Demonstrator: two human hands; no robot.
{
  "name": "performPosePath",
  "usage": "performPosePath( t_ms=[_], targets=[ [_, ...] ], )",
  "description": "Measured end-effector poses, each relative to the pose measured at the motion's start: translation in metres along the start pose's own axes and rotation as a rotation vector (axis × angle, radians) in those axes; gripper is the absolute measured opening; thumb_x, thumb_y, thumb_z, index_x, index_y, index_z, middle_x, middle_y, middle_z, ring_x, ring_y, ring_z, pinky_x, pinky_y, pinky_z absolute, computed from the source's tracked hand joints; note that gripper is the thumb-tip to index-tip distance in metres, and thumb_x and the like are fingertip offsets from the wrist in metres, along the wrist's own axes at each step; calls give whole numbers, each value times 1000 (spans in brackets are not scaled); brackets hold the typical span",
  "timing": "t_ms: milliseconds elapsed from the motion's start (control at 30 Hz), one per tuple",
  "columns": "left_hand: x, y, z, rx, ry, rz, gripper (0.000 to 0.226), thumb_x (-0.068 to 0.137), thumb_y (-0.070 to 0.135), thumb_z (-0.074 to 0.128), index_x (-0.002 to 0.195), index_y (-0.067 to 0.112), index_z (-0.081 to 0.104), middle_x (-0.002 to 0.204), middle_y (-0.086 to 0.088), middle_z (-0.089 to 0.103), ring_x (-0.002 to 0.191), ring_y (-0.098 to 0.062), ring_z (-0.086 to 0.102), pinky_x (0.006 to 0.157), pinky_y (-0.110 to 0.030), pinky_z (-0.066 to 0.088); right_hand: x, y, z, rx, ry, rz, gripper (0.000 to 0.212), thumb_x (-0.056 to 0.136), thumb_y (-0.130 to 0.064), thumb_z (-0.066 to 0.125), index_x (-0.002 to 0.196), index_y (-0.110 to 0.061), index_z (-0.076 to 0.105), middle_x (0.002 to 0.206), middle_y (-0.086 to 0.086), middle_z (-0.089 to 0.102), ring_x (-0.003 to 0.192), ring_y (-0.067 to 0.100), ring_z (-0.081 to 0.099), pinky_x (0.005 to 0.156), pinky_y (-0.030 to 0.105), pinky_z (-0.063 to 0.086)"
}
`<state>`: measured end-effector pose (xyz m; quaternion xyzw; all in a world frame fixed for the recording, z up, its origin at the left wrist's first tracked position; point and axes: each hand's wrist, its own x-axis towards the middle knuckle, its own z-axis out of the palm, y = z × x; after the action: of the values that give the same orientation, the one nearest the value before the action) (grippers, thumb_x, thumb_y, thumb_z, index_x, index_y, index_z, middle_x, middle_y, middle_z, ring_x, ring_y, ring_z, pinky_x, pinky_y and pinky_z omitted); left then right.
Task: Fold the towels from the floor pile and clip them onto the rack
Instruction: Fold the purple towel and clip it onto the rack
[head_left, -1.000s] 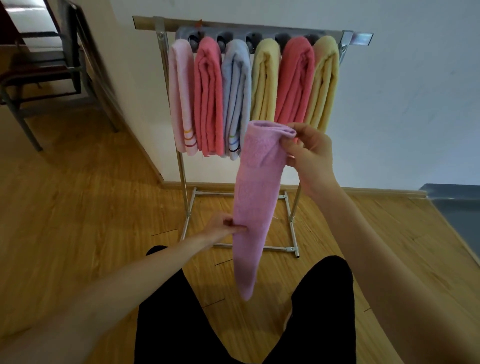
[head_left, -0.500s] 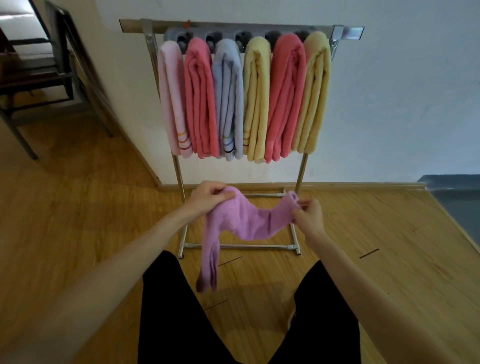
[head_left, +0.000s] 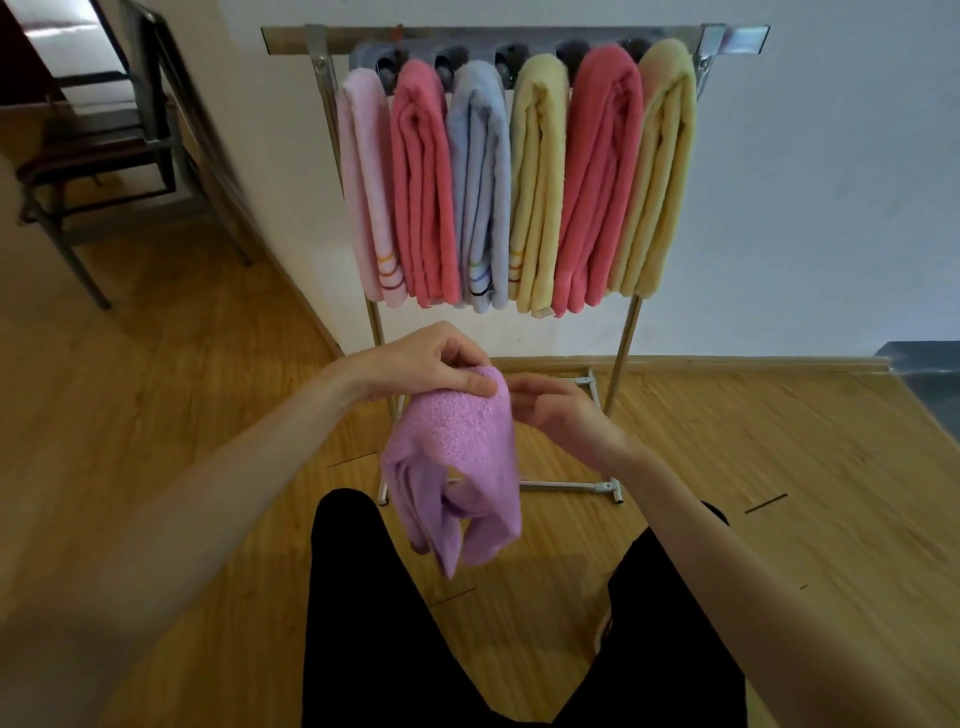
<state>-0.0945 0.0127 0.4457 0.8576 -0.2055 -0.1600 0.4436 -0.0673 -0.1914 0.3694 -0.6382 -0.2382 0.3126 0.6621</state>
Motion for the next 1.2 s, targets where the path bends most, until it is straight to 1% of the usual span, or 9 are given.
performPosePath(
  t_ms=[100,200,367,600,767,967,1033,1133,1200],
  targets=[
    [-4,-7,-3,-12,27,-35,19,88,14,66,79,28,72,74,13,68,72,-2,62,65,-15,46,3,-6,3,-98,-109,4,44,73,-15,62,107,12,58,105,19,62,101,31,59,95,45,44],
    [-10,-17,-7,-18,50,-83,7,86,22,68,86,19,75,80,3,70,78,-9,65,67,-19,48,6,-15,-1,-206,-101,-8,32,79,-22,72,92,5,61,89,9,63,85,19,61,76,32,48],
    [-20,-33,-14,-59,144,-128,38,77,36,69,92,1,74,78,-13,65,72,-18,61,61,-22,46,13,-41,-16,-257,-75,-43,36,82,-22,68,93,9,55,84,10,59,81,21,58,71,29,46],
    [-49,-37,-67,-319,65,-141,35,87,14,62,119,23,53,116,-2,63,100,-14,64,79,-25,52,36,-71,-33,-340,68,-72,17,87,-5,63,102,-7,55,92,9,63,85,18,62,70,27,52],
    [-41,-22,-122,260,53,-91,18,90,11,62,98,24,70,107,6,66,100,1,58,85,-9,43,68,-136,-23,-703,-135,-199,31,90,2,58,118,-10,56,102,-8,62,89,8,61,75,21,52],
    [-42,-21,-183,608,125,-57,34,82,22,72,114,28,64,112,15,63,104,0,56,88,-14,45,122,-195,2,-1174,-351,-177,25,91,-6,58,111,-15,71,110,-9,69,101,-5,61,87,8,44],
    [-34,-34,-194,771,278,-32,39,84,16,69,121,22,61,116,3,64,106,-10,58,87,-10,40,143,-213,6,-1268,-345,-158,26,89,-19,65,114,-23,69,111,-14,67,99,-5,60,86,8,46],
    [-23,-48,-210,1134,880,-40,39,93,2,51,132,3,51,121,-14,58,110,-19,58,90,-10,37,173,-241,12,-1334,-203,-230,30,83,-25,71,112,-30,68,102,-25,62,91,-13,57,77,0,42],
    [-22,-37,-248,1098,826,43,30,92,8,55,121,10,62,112,-14,62,102,-23,57,83,-18,36,192,-258,16,-1343,-72,-341,32,78,-19,73,109,-27,70,94,-23,63,81,-11,57,72,1,40]
  ],
)
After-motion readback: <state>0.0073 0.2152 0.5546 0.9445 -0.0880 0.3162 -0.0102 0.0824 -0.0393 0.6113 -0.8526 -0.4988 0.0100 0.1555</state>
